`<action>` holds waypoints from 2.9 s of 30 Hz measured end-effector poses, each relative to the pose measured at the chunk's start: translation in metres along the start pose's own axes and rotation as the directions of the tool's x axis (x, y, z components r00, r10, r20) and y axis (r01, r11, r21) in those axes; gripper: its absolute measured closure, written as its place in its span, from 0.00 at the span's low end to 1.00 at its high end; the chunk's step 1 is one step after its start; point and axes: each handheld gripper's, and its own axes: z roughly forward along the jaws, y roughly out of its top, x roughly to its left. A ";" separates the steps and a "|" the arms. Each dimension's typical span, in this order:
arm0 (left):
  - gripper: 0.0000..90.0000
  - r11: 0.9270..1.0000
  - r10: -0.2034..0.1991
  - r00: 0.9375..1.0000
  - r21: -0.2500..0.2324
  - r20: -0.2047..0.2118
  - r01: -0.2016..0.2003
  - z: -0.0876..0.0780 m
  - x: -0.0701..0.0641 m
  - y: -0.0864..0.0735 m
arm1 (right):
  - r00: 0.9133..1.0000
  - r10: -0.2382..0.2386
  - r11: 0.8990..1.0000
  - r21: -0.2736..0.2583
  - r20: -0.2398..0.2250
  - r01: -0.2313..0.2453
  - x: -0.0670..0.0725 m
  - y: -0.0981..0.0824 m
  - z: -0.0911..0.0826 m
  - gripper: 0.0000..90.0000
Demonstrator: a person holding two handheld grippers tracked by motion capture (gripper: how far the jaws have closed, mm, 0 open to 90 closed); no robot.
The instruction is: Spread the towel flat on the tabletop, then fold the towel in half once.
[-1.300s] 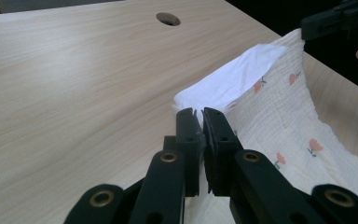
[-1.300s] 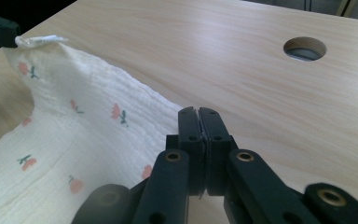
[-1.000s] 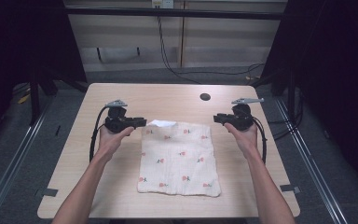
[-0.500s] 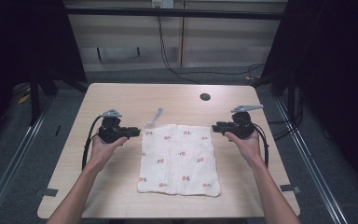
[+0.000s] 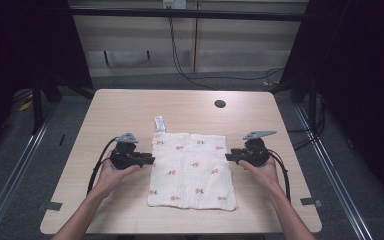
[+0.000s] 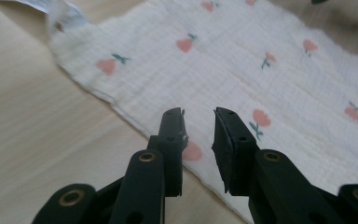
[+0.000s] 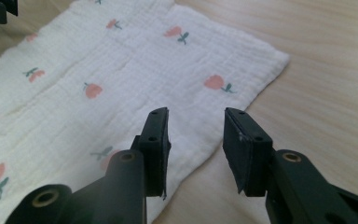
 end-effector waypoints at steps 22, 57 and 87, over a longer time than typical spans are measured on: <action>0.79 0.994 0.073 0.996 0.076 0.043 -0.076 0.014 -0.020 -0.012 | 0.997 -0.071 0.993 0.095 0.027 0.068 0.011 -0.010 0.017 0.99; 0.74 0.999 -0.026 0.999 -0.041 -0.035 0.025 -0.011 -0.007 0.004 | 0.996 0.020 1.000 -0.006 0.090 -0.019 -0.028 0.021 0.009 0.78; 0.58 0.984 -0.168 0.982 -0.071 -0.082 0.163 -0.003 0.052 0.004 | 0.995 -0.015 0.999 0.039 0.095 0.012 -0.019 0.022 0.049 0.89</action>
